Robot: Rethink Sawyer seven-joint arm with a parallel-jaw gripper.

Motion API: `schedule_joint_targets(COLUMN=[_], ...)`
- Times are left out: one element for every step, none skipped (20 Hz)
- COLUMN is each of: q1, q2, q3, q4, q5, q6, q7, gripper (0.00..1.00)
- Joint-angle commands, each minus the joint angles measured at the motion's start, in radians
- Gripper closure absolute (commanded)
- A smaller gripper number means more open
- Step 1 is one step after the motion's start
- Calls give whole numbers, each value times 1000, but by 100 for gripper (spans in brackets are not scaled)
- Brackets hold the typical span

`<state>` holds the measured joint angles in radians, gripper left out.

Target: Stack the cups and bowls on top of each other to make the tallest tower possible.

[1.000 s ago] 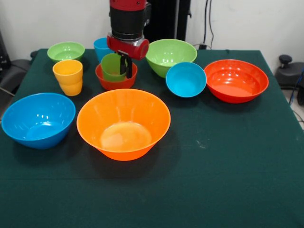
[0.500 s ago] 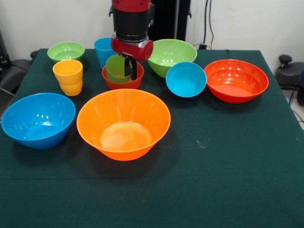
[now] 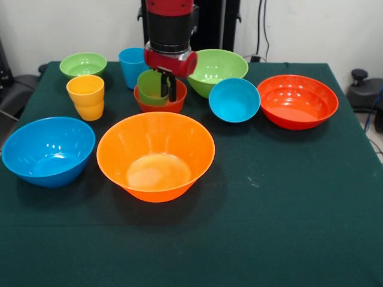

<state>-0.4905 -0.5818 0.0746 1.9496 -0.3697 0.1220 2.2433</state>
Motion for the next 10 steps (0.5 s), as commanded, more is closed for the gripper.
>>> schedule_joint_targets(q1=[54,58,60,63,64,66,71,80,86,96], q2=[152,155,159,163,166,170,171,172,173,173], q3=[212,214,216,219,220,221,219,213,208,201], q4=[-104,-109,-114,-119,-124,-128,-132,-138,-141,-147], q5=[59,64,68,73,75,80,85,93,99,107], q6=[-35,-43,-48,-53,-57,-63,-64,-67,-68,-68], q7=[72,77,81,84,86,91,94,102,105,112], gripper=[100,100,100,100,100,100,100,100,100,100])
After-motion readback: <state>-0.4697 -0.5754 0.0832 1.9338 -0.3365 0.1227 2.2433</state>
